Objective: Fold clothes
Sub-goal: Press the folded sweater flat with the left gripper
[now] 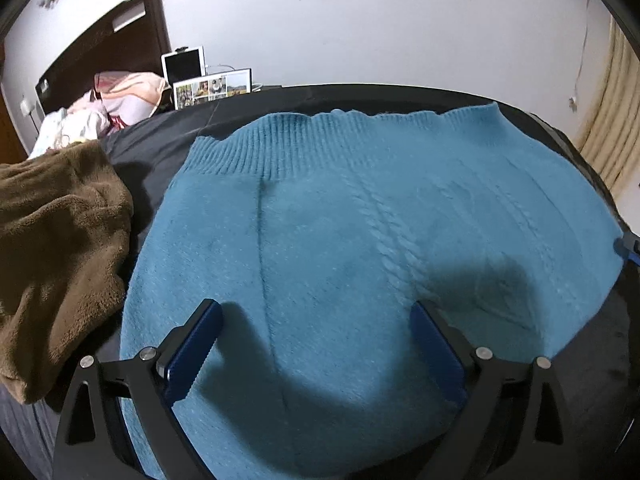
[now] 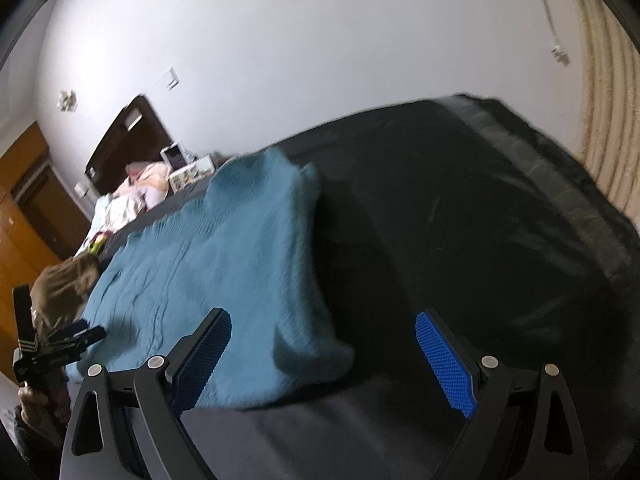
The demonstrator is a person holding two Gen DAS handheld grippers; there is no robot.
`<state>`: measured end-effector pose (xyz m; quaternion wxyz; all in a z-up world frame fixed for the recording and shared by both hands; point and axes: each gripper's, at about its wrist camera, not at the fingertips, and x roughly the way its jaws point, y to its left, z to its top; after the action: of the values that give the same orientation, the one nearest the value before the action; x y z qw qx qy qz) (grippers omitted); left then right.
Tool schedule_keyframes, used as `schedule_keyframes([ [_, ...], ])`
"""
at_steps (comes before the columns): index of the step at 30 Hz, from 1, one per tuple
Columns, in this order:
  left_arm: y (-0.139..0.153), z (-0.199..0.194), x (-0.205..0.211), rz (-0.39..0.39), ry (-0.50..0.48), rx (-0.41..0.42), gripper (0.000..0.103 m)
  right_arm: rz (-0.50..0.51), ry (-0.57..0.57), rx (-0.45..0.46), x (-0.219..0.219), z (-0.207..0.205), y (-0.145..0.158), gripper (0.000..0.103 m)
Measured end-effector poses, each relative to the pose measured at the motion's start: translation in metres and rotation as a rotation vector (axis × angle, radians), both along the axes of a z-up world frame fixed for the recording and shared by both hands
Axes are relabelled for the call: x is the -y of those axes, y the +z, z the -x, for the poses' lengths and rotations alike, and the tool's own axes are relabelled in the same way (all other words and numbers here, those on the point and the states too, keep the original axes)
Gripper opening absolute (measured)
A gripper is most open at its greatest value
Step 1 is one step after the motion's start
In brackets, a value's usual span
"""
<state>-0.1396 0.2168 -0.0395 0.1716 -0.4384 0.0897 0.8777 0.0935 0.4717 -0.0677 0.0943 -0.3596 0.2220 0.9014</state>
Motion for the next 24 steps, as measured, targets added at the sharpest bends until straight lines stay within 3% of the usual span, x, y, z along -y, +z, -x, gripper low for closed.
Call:
schedule_keyframes([
  [11,-0.010,0.010,0.020,-0.065,0.014,0.000,0.102,0.089,-0.004,0.048,0.019,0.030,-0.020,0.095],
  [18,-0.013,0.007,0.021,-0.062,0.008,-0.014,0.102,0.074,-0.030,0.060,0.036,0.047,-0.021,0.095],
  [24,-0.015,0.006,0.020,-0.058,0.011,-0.018,0.102,0.162,0.002,0.036,0.037,0.051,-0.018,0.096],
])
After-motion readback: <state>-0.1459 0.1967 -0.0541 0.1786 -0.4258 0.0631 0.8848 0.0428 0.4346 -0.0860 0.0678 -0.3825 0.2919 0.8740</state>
